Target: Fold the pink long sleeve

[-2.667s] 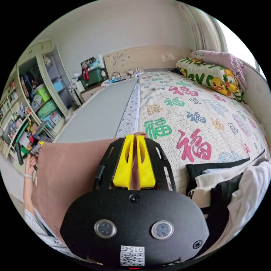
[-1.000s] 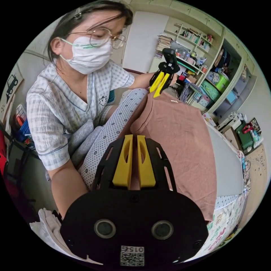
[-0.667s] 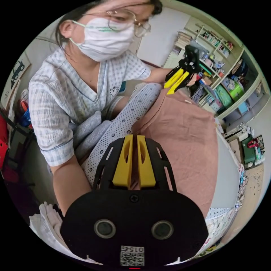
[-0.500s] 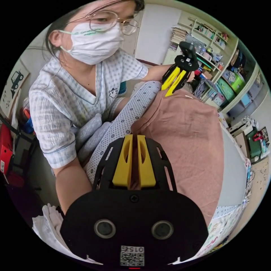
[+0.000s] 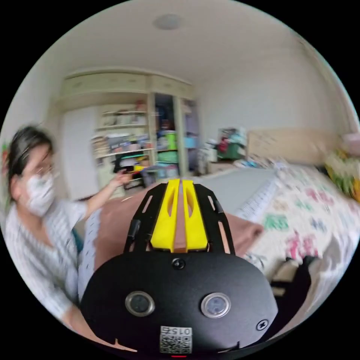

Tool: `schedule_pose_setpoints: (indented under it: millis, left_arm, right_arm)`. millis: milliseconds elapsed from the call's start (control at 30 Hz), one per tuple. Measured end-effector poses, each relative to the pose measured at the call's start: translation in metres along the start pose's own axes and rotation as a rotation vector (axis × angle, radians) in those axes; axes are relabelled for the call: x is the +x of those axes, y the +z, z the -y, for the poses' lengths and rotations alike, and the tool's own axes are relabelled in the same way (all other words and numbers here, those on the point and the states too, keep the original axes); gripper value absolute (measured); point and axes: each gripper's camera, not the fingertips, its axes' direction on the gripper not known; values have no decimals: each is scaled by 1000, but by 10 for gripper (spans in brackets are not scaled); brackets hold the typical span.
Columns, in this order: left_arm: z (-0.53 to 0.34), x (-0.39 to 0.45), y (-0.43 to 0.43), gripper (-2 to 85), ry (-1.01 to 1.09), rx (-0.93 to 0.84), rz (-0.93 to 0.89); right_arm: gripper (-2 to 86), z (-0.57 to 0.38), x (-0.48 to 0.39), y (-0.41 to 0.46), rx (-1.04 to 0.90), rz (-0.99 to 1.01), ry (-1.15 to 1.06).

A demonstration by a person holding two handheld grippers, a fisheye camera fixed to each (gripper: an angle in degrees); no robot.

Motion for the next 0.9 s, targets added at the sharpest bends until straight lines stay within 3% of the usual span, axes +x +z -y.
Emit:
schedule_pose_setpoints:
  millis: [33, 133, 367, 433, 700, 900]
  left_arm:
    - [-13, -30, -1, 76, -119, 2, 82]
    - [-42, -84, -5, 88, -287, -14, 164]
    - [-62, -110, 11, 94, -277, -198, 213]
    - [-64, -108, 5, 54, -238, -204, 177]
    - [-59, -90, -38, 9, -188, -110, 198]
    - [-32, -53, -20, 8, -130, -243, 366]
  right_arm:
    - [89, 5, 20, 17, -66, -144, 151]
    - [131, 8, 51, 51, -180, -224, 287]
    - [106, 11, 95, 79, -254, -104, 425]
    - [93, 9, 109, 81, -246, -50, 474]
    - [13, 12, 91, 82, -212, -196, 395]
    - [-5, 3, 82, 104, -288, -288, 368]
